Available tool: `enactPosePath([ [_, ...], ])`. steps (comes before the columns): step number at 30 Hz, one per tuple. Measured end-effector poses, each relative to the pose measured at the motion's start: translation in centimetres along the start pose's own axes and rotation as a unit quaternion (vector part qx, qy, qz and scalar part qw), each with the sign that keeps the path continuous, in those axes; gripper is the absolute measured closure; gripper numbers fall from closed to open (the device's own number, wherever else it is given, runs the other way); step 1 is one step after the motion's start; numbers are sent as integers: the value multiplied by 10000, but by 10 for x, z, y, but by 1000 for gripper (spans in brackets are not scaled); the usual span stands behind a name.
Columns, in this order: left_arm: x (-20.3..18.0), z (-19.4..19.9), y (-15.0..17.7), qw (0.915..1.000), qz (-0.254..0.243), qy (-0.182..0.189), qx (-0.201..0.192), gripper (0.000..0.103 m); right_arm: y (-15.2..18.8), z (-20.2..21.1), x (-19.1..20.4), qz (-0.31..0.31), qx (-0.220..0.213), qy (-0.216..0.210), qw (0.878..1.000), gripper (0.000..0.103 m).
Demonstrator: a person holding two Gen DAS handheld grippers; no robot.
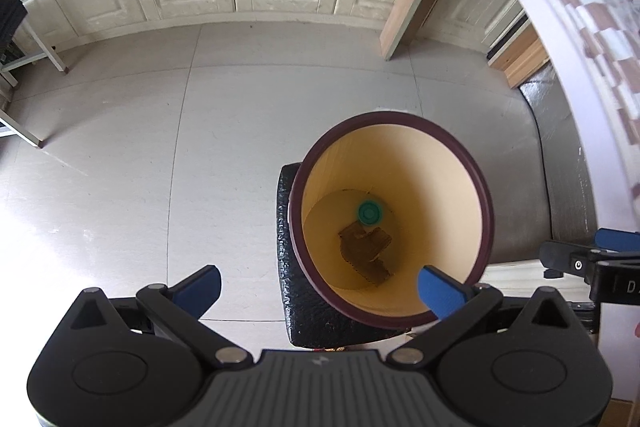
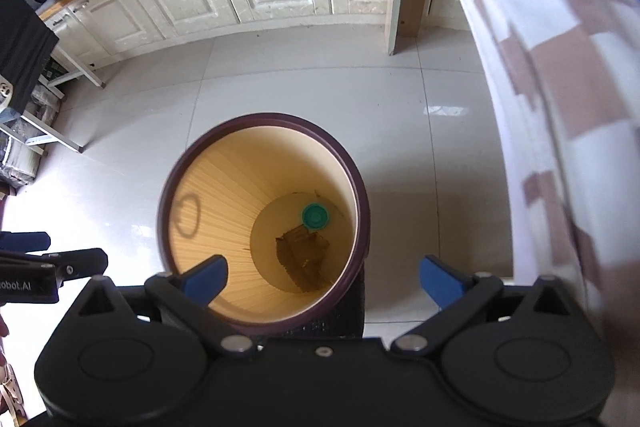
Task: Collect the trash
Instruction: 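Withdraw both open grippers from the bin back toward the table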
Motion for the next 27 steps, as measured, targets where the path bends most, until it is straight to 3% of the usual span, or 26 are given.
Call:
enactPosePath([
  [14,-28,109,22,9962,140,-101,-856,0,17,113,-2,120,-808,-310,9962,0],
  [27,-96,223,44,9784,234,-319,-2028,0,37,240,-47,274,-2010,-748,9764,0],
])
Point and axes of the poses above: each gripper's, at about its wrist camera, not at the fingertips, and z roughly against the way its jaws point, x to its left, y to its underside, the point moved 10 cm from there along -z, roughly the way its jaws point, and after that the axes turned 11 degrees about -z, right-handed, at the moved point
